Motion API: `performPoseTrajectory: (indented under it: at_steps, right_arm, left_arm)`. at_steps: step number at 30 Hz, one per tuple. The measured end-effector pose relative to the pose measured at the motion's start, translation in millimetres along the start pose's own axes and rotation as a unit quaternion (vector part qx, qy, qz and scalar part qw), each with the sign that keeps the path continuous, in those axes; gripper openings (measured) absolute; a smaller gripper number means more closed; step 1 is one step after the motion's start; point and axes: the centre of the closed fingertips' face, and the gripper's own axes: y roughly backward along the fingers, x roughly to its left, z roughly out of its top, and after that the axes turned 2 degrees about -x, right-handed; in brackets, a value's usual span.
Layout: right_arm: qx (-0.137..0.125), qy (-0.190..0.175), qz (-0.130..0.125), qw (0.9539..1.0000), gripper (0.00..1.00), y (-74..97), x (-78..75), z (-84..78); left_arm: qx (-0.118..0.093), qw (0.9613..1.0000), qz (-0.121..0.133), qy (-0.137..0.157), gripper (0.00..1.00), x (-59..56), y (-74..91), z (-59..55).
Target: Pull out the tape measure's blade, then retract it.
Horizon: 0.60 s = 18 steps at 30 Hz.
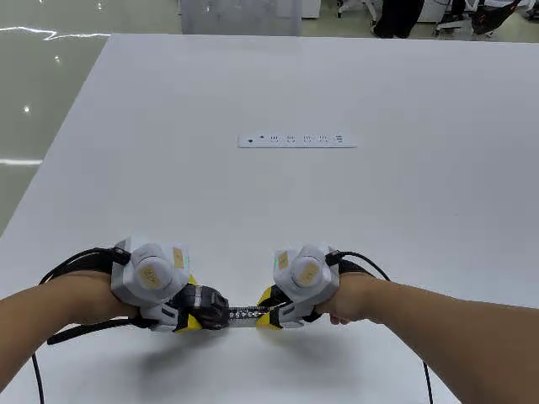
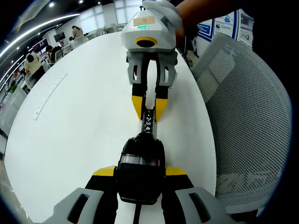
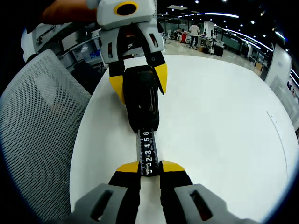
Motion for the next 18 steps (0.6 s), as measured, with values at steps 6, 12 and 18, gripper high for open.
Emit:
performPoseTrajectory:
  at_steps: [6,12,18]
  right_arm:
    - [0.002,0.001,-0.001,1.0,0.13,2.1,-2.0,-3.4]
    - [0.004,-0.001,-0.001,1.0,0.13,4.7,-1.9,-6.3]
    - [0.005,-0.004,-0.003,1.0,0.14,6.9,-2.9,-9.7]
  left_arm:
    - [0.0,1.0,0.0,0.0,0.32,0.0,0.1,0.1]
    - [0.0,1.0,0.0,0.0,0.32,0.0,0.3,0.3]
    - [0.001,1.0,0.001,0.001,0.32,0.2,0.2,0.5]
